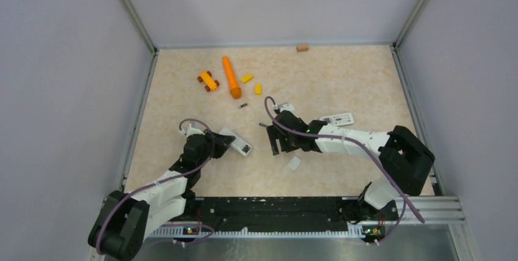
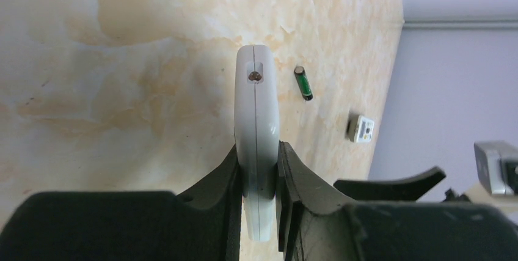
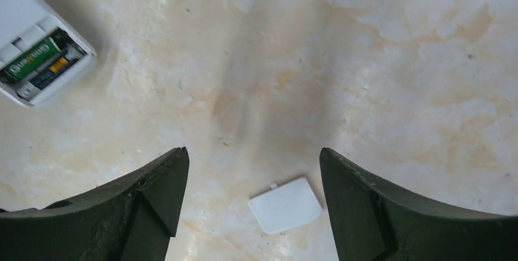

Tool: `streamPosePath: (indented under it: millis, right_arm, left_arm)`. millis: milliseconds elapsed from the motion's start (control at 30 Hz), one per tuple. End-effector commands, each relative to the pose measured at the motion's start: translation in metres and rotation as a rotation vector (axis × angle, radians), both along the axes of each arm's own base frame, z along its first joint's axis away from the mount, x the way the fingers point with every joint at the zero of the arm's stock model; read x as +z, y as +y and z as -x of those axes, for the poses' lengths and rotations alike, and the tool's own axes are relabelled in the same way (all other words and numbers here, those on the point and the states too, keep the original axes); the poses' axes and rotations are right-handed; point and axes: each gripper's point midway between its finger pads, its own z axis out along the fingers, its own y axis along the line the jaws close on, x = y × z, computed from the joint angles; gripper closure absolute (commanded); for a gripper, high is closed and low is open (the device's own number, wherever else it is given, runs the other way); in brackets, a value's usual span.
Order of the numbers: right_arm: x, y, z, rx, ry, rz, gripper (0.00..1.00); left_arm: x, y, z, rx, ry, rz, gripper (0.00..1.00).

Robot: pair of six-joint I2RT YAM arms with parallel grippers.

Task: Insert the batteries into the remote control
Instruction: Place the remote control at the center of the board.

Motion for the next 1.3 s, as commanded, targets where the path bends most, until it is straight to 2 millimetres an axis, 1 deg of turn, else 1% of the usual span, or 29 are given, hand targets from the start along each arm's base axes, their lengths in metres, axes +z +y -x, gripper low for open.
streamPosePath:
  millis: [0, 167, 233, 300, 400, 467, 500, 533, 633, 700, 733, 767, 800, 833, 867, 1000, 1133, 1200, 1267]
  right_arm:
    - [0.010, -0.028, 0.007, -0.084, -0.018, 0.010, 0.19]
    - [0.004, -0.038, 0.025, 0.087, -0.015, 0.041, 0.16]
    - [0.003, -0.040, 0.028, 0.131, -0.027, 0.050, 0.16]
    - [0.004, -0.042, 0.027, 0.142, -0.039, 0.055, 0.15]
    - [0.005, -0.039, 0.026, 0.144, -0.044, 0.039, 0.15]
    - [0.004, -0.038, 0.026, 0.139, -0.036, 0.029, 0.15]
    - [0.004, -0.037, 0.027, 0.140, -0.029, 0.023, 0.14]
    - [0.003, -0.037, 0.028, 0.146, -0.023, 0.020, 0.14]
    - [0.002, -0.037, 0.030, 0.169, -0.017, 0.022, 0.14]
    - [0.001, -0.037, 0.031, 0.194, -0.021, 0.029, 0.13]
    - [0.001, -0.037, 0.031, 0.201, -0.023, 0.033, 0.13]
    - [0.001, -0.037, 0.031, 0.211, -0.024, 0.036, 0.13]
    - [0.000, -0.036, 0.031, 0.221, -0.024, 0.035, 0.13]
    - [-0.002, -0.035, 0.033, 0.237, -0.021, 0.034, 0.13]
    - [-0.002, -0.034, 0.033, 0.253, -0.020, 0.035, 0.13]
    - [-0.006, -0.034, 0.034, 0.323, -0.028, 0.064, 0.13]
    - [-0.014, -0.041, 0.035, 0.379, -0.025, 0.124, 0.15]
    - [-0.018, -0.043, 0.038, 0.411, -0.010, 0.144, 0.16]
    - [-0.019, -0.044, 0.042, 0.436, 0.001, 0.158, 0.17]
  left_arm:
    - [0.009, 0.008, -0.015, 0.137, -0.018, 0.064, 1.00]
    - [0.007, -0.003, -0.017, 0.181, 0.004, 0.120, 1.00]
    - [0.003, -0.010, -0.018, 0.194, 0.023, 0.140, 1.00]
    - [-0.002, -0.019, -0.019, 0.199, 0.044, 0.161, 0.98]
    - [-0.009, -0.033, -0.018, 0.201, 0.078, 0.179, 0.91]
    - [-0.015, -0.037, -0.017, 0.208, 0.102, 0.175, 0.86]
    - [-0.016, -0.037, -0.016, 0.214, 0.108, 0.179, 0.83]
    - [-0.015, -0.037, -0.015, 0.218, 0.105, 0.183, 0.77]
    - [-0.019, -0.030, -0.010, 0.252, 0.154, 0.141, 0.52]
    - [-0.026, -0.020, -0.002, 0.273, 0.209, 0.066, 0.35]
    - [-0.022, -0.016, 0.000, 0.279, 0.215, 0.047, 0.26]
    - [-0.020, -0.012, 0.003, 0.284, 0.221, 0.022, 0.21]
    - [-0.016, -0.008, 0.005, 0.290, 0.226, 0.002, 0.17]
    - [-0.011, -0.005, 0.006, 0.297, 0.224, -0.005, 0.13]
    - [-0.013, 0.000, 0.011, 0.303, 0.247, -0.032, 0.10]
    - [-0.012, 0.007, 0.026, 0.292, 0.299, -0.064, 0.02]
    - [-0.006, 0.017, 0.036, 0.285, 0.298, -0.112, 0.01]
    - [0.002, 0.024, 0.033, 0.289, 0.246, -0.145, 0.01]
    - [0.013, 0.026, 0.029, 0.280, 0.197, -0.168, 0.01]
